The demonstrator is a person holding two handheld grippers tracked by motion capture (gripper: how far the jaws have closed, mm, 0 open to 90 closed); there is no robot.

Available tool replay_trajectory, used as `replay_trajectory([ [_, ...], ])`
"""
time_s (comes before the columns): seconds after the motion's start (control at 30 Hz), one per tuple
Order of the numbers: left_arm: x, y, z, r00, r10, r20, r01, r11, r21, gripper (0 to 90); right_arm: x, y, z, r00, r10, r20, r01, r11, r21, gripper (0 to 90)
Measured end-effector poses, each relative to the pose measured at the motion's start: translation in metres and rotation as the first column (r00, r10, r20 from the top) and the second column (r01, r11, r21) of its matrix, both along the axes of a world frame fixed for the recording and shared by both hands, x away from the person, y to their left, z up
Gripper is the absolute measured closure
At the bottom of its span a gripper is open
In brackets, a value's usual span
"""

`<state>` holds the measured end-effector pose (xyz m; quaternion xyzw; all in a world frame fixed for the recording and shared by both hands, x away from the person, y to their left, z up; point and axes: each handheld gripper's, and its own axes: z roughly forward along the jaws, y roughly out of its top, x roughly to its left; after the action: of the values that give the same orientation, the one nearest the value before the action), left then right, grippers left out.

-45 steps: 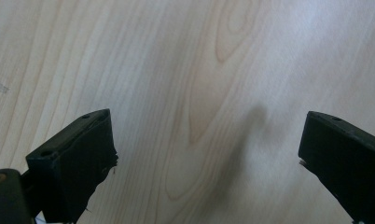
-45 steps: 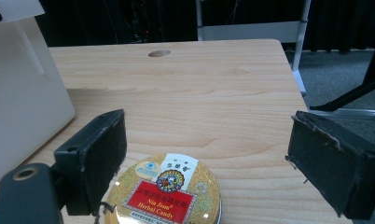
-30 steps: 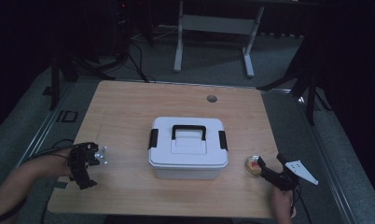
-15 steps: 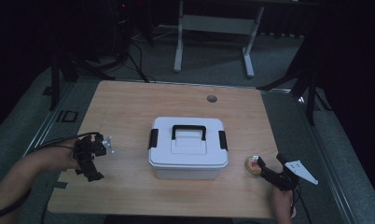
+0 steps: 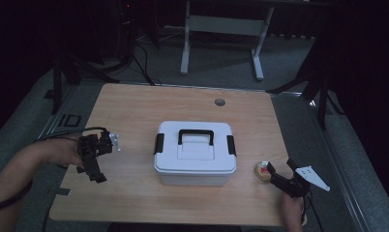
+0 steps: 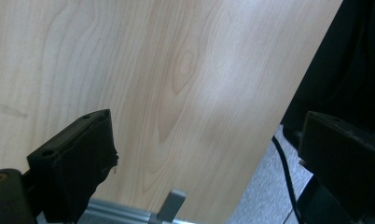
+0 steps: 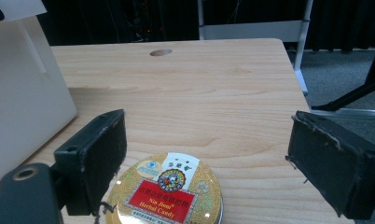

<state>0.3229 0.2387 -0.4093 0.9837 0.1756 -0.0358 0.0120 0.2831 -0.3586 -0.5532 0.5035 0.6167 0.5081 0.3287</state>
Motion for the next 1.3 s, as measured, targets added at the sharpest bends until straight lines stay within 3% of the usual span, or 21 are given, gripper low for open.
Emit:
replay_trajectory([
  [0.1, 0.002, -0.004, 0.011, 0.9998, -0.002, 0.018, 0.002, 0.9995, 0.031, 5.3, 0.000, 0.000, 0.000, 1.0000, 0.000, -0.001, 0.000, 1.000, -0.001, 11.3],
  [0.2, 0.004, -0.005, 0.018, 0.9999, -0.007, 0.015, 0.006, 0.9997, 0.023, 5.4, 0.000, 0.000, 0.000, 1.0000, 0.001, -0.001, -0.001, 1.000, -0.001, 11.3],
  [0.3, 0.005, -0.010, 0.031, 0.9991, -0.019, 0.039, 0.018, 0.9992, 0.035, 5.9, 0.000, 0.000, 0.000, 1.0000, 0.002, -0.001, -0.002, 1.000, -0.003, 11.3],
  [0.67, 0.010, -0.020, 0.057, 0.9971, -0.044, 0.062, 0.041, 0.9978, 0.052, 9.8, 0.000, 0.000, 0.000, 1.0000, 0.004, -0.001, -0.004, 1.000, -0.003, 11.3],
  [0.7, 0.011, -0.022, 0.063, 0.9957, -0.050, 0.078, 0.046, 0.9977, 0.050, 10.0, 0.000, 0.000, 0.000, 1.0000, 0.005, -0.001, -0.005, 1.000, -0.002, 11.3],
  [0.93, 0.012, -0.027, 0.073, 0.9943, -0.065, 0.085, 0.061, 0.9967, 0.054, 12.5, 0.000, 0.000, 0.000, 1.0000, 0.007, -0.001, -0.007, 1.000, -0.002, 11.3],
  [1.2, 0.015, -0.033, 0.072, 0.9945, -0.058, 0.087, 0.057, 0.9982, 0.020, 13.9, 0.000, -0.001, 0.000, 1.0000, 0.009, -0.003, -0.009, 1.000, 0.001, 11.3],
  [1.3, 0.019, -0.034, 0.074, 0.9934, -0.045, 0.105, 0.049, 0.9983, -0.033, 14.1, 0.001, -0.001, 0.000, 0.9999, 0.010, -0.003, -0.010, 1.000, -0.001, 11.3],
])
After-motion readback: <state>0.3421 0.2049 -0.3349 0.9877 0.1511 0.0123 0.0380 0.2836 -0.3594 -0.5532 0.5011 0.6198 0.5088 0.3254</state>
